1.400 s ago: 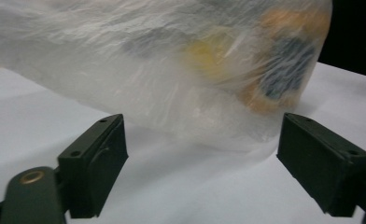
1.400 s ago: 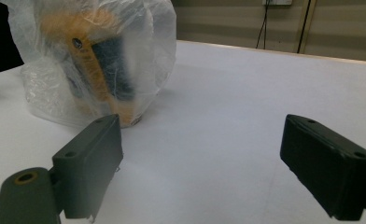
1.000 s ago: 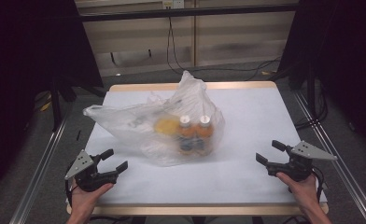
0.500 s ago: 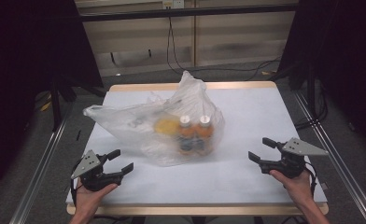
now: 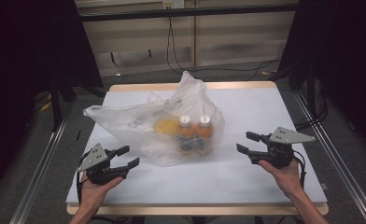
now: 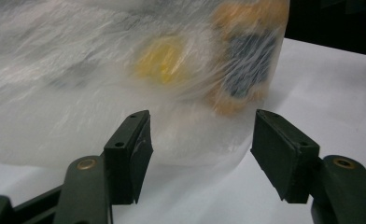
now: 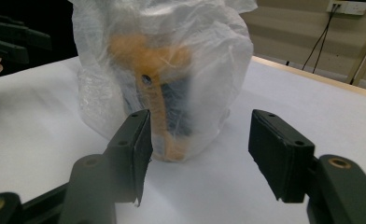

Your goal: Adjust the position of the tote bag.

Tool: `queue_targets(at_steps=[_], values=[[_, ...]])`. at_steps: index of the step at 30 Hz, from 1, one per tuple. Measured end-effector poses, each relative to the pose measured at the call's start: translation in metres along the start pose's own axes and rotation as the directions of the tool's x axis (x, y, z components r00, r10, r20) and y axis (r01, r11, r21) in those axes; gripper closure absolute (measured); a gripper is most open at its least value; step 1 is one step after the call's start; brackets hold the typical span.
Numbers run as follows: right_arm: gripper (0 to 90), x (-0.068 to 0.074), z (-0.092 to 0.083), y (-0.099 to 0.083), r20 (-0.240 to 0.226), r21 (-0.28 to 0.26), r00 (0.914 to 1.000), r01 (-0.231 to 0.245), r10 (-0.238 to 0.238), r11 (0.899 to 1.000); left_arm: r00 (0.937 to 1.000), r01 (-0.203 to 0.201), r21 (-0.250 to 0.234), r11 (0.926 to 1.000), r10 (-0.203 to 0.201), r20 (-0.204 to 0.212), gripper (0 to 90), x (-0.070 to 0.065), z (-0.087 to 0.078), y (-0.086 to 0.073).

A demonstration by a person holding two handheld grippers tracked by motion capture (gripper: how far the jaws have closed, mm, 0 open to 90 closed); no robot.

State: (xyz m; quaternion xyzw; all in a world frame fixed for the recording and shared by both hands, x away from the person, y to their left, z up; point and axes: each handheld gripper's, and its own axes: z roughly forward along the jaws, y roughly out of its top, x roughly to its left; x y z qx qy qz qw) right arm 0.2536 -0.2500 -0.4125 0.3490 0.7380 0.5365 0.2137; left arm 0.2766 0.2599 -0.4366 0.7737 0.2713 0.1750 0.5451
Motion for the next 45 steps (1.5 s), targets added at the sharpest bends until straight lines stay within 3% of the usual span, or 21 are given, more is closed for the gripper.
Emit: queue_targets(at_steps=[4,5,8,10,12,15,16,17,18,22,26,29,31,33,34,36,38,40,45], values=[[42.6,-0.001,0.008,0.010,-0.029,0.010,0.9996,0.001,0.000,1.000,0.9997,0.010,-0.002,0.9999,-0.010,0.021,42.2,0.001,0.006,0.005],[43.3,-0.001,0.011,0.012,-0.031,0.012,0.9995,-0.004,0.005,1.000,1.0000,-0.009,0.015,0.9998,0.009,0.001,43.2,0.001,0.006,0.006],[45.0,-0.003,0.017,0.018,-0.038,0.021,0.9993,0.001,0.000,1.000,0.9995,-0.029,0.021,0.9994,0.029,0.016,45.0,0.001,0.011,0.010],[46.4,-0.004,0.019,0.021,-0.039,0.015,0.9992,-0.002,0.002,1.000,0.9994,-0.009,0.012,0.9999,0.009,0.033,47.3,0.001,0.015,0.012],[47.3,-0.005,0.023,0.027,-0.044,0.014,0.9990,-0.005,0.006,1.000,0.9990,-0.035,0.021,0.9992,0.034,0.031,50.1,0.003,0.018,0.015],[47.6,-0.009,0.028,0.036,-0.051,0.003,0.9986,-0.015,0.015,1.000,0.9996,-0.021,0.028,0.9994,0.021,0.017,50.3,0.005,0.022,0.018],[48.4,-0.010,0.029,0.039,-0.050,0.003,0.9986,-0.016,0.017,1.000,0.9988,0.000,0.011,0.9999,-0.001,0.049,50.6,0.006,0.025,0.018],[49.2,-0.012,0.031,0.042,-0.056,-0.003,0.9982,-0.021,0.020,1.000,0.9993,-0.010,0.029,0.9995,0.009,0.037,51.9,0.006,0.024,0.019],[50.3,-0.014,0.032,0.044,-0.057,-0.004,0.9982,-0.022,0.022,1.000,0.9984,-0.006,0.040,0.9992,0.004,0.056,52.8,0.006,0.025,0.021],[51.5,-0.019,0.039,0.052,-0.064,-0.006,0.9974,-0.032,0.032,0.999,0.9947,0.014,0.021,0.9997,-0.016,0.102,57.2,0.009,0.029,0.026],[52.2,-0.023,0.048,0.060,-0.061,0.004,0.9976,-0.033,0.033,0.999,0.9962,-0.018,0.013,0.9998,0.016,0.085,55.7,0.010,0.036,0.036],[52.1,-0.023,0.052,0.067,-0.067,0.006,0.9972,-0.033,0.034,0.999,0.9949,-0.029,0.046,0.9985,0.024,0.097,56.2,0.010,0.043,0.040],[52.2,-0.024,0.055,0.072,-0.077,-0.001,0.9965,-0.032,0.032,0.999,0.9938,-0.025,0.051,0.9984,0.019,0.110,57.6,0.010,0.046,0.039],[52.3,-0.025,0.061,0.077,-0.073,0.003,0.9969,-0.028,0.028,1.000,0.9947,0.008,0.027,0.9996,-0.010,0.103,57.8,0.009,0.047,0.035],[52.7,-0.025,0.063,0.079,-0.074,0.005,0.9968,-0.030,0.030,1.000,0.9905,0.045,0.024,0.9987,-0.048,0.129,58.2,0.009,0.050,0.032],[52.5,-0.026,0.070,0.084,-0.073,0.019,0.9971,-0.022,0.023,1.000,0.9944,0.004,0.051,0.9987,-0.009,0.106,57.6,0.006,0.052,0.027],[52.5,-0.025,0.077,0.087,-0.062,0.022,0.9980,-0.010,0.012,1.000,0.9917,0.012,0.059,0.9982,-0.019,0.127,57.5,0.005,0.051,0.024],[52.5,-0.026,0.082,0.090,-0.072,0.014,0.9971,-0.025,0.026,1.000,0.9919,-0.009,0.073,0.9973,0.000,0.127,57.0,0.003,0.049,0.022],[51.0,-0.030,0.099,0.102,-0.073,0.042,0.9971,-0.017,0.020,0.999,0.9902,-0.007,0.075,0.9972,-0.004,0.139,56.1,0.002,0.047,0.018]])
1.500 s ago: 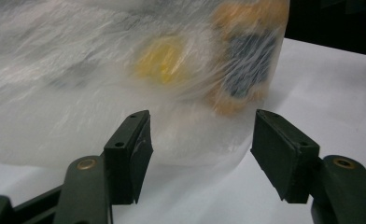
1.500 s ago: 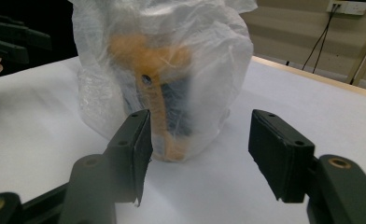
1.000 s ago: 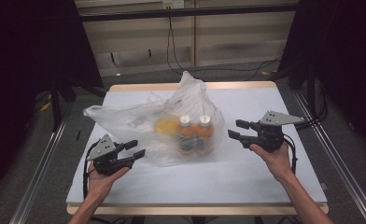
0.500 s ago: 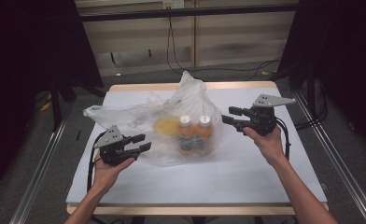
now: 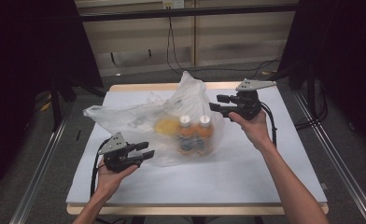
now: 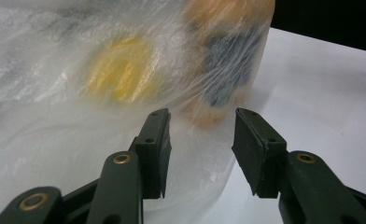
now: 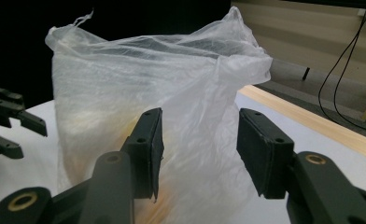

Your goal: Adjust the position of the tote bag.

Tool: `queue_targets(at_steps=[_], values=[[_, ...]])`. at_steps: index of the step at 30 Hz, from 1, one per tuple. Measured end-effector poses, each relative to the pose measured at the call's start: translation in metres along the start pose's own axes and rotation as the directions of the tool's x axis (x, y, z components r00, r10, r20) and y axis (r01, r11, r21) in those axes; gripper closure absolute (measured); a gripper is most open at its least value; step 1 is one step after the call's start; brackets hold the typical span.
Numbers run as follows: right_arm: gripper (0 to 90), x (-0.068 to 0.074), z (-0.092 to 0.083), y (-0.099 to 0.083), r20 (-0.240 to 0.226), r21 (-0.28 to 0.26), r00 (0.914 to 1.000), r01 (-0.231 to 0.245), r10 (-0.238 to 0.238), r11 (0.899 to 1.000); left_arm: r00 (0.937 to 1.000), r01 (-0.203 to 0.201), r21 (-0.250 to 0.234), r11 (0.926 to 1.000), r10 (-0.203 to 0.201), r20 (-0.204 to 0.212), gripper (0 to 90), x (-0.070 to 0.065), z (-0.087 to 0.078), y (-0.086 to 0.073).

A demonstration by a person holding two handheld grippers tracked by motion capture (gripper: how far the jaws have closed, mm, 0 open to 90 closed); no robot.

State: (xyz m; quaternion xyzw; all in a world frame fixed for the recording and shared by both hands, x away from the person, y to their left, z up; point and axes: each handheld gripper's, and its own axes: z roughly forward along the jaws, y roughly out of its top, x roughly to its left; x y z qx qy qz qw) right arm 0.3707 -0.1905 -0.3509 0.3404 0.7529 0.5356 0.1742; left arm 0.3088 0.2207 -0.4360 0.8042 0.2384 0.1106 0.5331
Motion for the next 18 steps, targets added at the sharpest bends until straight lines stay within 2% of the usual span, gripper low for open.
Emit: queue_targets(at_steps=[6,8,12,13,14,15,16,18], values=[[52.3,-0.005,0.016,0.013,-0.009,0.001,0.9999,-0.006,0.006,1.000,0.9999,-0.004,0.006,1.0000,0.004,-0.014,53.6,0.000,-0.004,-0.001],[53.6,-0.006,0.024,0.018,-0.018,-0.002,0.9997,0.014,-0.014,1.000,0.9999,0.008,-0.006,1.0000,-0.008,-0.010,51.9,0.000,-0.003,-0.003],[54.8,-0.007,0.033,0.022,-0.035,0.016,0.9994,0.007,-0.007,1.000,0.9998,0.021,0.000,0.9998,-0.021,0.001,49.4,0.000,0.000,-0.007],[52.9,-0.008,0.037,0.023,-0.013,0.036,0.9999,0.002,-0.001,0.999,0.9997,0.021,0.013,0.9997,-0.021,-0.009,48.5,-0.001,0.001,-0.007],[52.9,-0.008,0.037,0.023,-0.013,0.036,0.9999,0.002,-0.001,0.999,0.9998,0.019,0.014,0.9997,-0.019,-0.008,48.5,-0.001,0.002,-0.007],[52.6,-0.011,0.041,0.022,-0.026,0.041,0.9994,-0.020,0.022,0.999,0.9999,0.014,0.012,0.9998,-0.014,-0.003,47.6,-0.001,0.002,-0.007],[52.6,-0.011,0.041,0.022,-0.026,0.041,0.9994,-0.020,0.022,0.999,0.9999,0.016,0.008,0.9998,-0.016,-0.007,47.6,-0.002,0.002,-0.007],[56.2,-0.013,0.046,0.018,-0.036,0.074,0.9984,-0.041,0.043,0.996,0.9998,0.016,0.009,0.9998,-0.016,-0.008,45.8,-0.002,0.001,-0.007]])
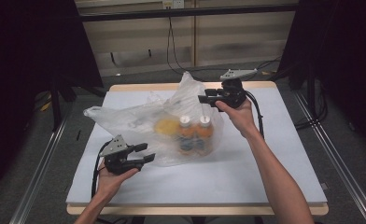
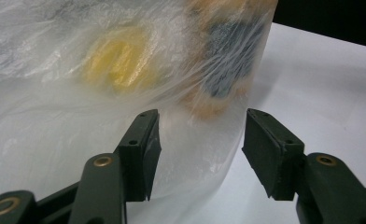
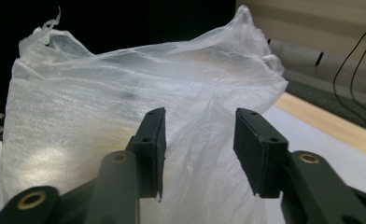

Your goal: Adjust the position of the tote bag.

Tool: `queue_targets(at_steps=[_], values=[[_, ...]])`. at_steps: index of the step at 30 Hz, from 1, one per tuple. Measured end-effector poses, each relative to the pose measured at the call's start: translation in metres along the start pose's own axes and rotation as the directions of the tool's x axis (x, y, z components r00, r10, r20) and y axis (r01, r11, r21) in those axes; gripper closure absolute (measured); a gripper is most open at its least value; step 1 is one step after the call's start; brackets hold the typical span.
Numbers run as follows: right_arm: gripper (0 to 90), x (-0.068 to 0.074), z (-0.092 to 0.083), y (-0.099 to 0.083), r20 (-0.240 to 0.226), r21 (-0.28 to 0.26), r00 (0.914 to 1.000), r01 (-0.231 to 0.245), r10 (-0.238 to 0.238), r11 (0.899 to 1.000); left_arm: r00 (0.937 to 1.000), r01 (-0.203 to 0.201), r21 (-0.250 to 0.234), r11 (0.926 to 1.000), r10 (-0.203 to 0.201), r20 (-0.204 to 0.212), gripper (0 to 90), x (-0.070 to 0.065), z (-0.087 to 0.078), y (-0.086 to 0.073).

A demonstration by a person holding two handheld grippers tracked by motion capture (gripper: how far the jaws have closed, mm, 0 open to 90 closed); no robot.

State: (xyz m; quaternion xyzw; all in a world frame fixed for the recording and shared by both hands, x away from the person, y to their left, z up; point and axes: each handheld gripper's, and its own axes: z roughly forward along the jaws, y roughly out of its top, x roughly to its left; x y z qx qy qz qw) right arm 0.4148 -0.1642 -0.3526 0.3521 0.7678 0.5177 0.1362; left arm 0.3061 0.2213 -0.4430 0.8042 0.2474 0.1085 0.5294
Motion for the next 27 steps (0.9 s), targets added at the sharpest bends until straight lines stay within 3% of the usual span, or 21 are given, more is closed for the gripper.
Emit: queue_targets(at_steps=[2,5,6,8,12,22,26,27], values=[[59.4,0.000,0.001,-0.001,-0.005,0.007,1.0000,-0.005,0.005,1.000,0.9999,-0.005,0.006,1.0000,0.005,-0.011,45.7,0.000,0.000,0.000],[77.8,0.001,0.005,-0.001,-0.024,0.016,0.9997,-0.009,0.009,1.000,0.9999,-0.007,0.011,0.9999,0.007,-0.011,45.1,0.001,0.000,0.000],[77.8,0.001,0.005,-0.001,-0.024,0.016,0.9997,-0.009,0.009,1.000,0.9999,-0.007,0.011,0.9999,0.007,-0.011,45.0,0.001,0.000,0.000],[90.0,0.002,0.004,-0.001,-0.022,0.010,0.9998,-0.004,0.005,1.000,0.9999,-0.005,0.005,1.0000,0.005,-0.010,44.7,0.001,0.000,0.000],[90.0,0.003,-0.002,0.001,-0.017,-0.018,0.9998,0.008,-0.008,1.000,0.9999,0.002,0.000,1.0000,-0.002,-0.016,44.6,0.002,-0.002,0.000],[90.0,0.008,-0.043,0.008,0.003,-0.109,0.9985,0.055,-0.055,0.992,0.9996,0.019,-0.020,0.9996,-0.020,-0.021,47.9,0.005,-0.005,0.000],[90.0,0.010,-0.059,0.006,0.012,-0.146,0.9978,0.067,-0.066,0.987,0.9984,0.009,-0.022,0.9997,-0.011,-0.055,47.7,0.007,-0.010,0.002],[90.0,0.010,-0.062,0.005,0.017,-0.148,0.9975,0.071,-0.069,0.986,0.9989,0.025,-0.044,0.9987,-0.027,-0.039,47.5,0.008,-0.010,0.002]])
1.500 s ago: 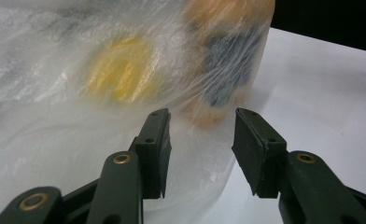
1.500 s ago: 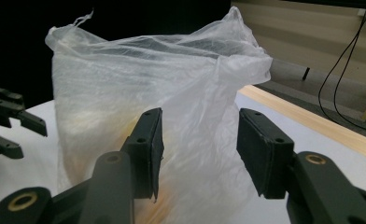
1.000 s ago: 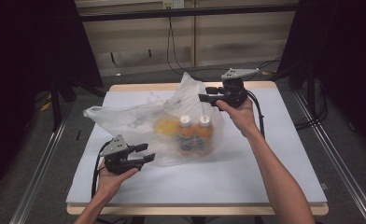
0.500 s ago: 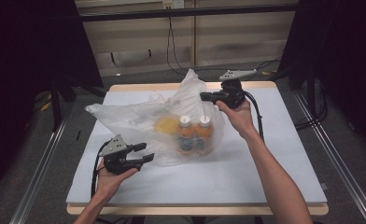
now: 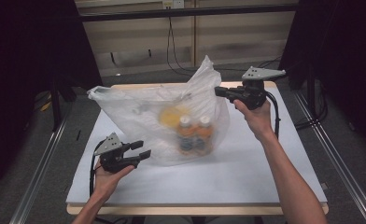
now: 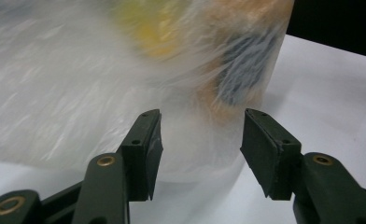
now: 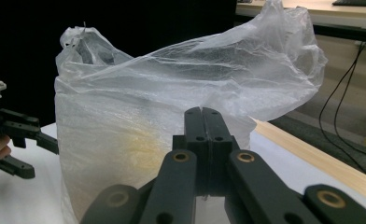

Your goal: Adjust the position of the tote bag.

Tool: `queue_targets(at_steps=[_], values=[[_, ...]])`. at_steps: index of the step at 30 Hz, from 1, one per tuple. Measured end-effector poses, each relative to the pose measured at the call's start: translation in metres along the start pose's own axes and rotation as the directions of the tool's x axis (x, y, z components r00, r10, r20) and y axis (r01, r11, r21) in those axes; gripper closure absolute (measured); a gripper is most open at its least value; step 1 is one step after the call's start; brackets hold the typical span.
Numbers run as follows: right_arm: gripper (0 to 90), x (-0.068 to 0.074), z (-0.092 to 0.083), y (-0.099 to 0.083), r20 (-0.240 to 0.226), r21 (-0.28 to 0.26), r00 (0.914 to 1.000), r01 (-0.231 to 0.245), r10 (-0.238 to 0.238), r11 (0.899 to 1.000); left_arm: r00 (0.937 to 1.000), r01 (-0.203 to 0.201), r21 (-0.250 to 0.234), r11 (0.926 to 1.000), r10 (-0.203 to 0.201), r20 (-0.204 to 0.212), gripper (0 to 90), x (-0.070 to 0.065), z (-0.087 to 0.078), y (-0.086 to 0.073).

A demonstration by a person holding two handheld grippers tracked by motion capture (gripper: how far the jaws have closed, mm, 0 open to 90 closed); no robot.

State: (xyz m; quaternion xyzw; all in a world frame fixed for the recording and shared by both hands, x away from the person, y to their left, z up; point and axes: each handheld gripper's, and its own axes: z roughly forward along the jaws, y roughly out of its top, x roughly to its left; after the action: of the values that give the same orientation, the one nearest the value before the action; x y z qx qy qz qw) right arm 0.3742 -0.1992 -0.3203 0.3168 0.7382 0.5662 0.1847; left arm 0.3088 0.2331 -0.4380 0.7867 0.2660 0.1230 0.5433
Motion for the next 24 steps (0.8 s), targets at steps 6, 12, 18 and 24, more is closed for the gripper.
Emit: queue_targets(at_steps=[6,12,18,24], values=[[90.0,0.001,-0.015,-0.002,0.016,-0.016,0.9997,0.020,-0.019,1.000,0.9994,0.005,-0.043,0.9991,-0.006,-0.035,47.6,0.008,-0.013,0.008],[90.0,0.002,-0.022,-0.004,0.027,-0.024,0.9990,0.036,-0.035,0.999,0.9923,0.026,-0.096,0.9951,-0.037,-0.119,54.0,0.021,-0.033,0.016],[90.0,0.000,-0.029,-0.007,0.029,-0.043,0.9991,0.033,-0.031,0.999,0.9829,0.056,-0.128,0.9902,-0.077,-0.167,42.4,0.045,-0.034,0.025],[90.0,0.002,-0.037,-0.010,0.031,-0.046,0.9986,0.044,-0.043,0.998,0.9777,0.062,-0.119,0.9910,-0.084,-0.192,37.8,0.058,-0.020,0.037]])
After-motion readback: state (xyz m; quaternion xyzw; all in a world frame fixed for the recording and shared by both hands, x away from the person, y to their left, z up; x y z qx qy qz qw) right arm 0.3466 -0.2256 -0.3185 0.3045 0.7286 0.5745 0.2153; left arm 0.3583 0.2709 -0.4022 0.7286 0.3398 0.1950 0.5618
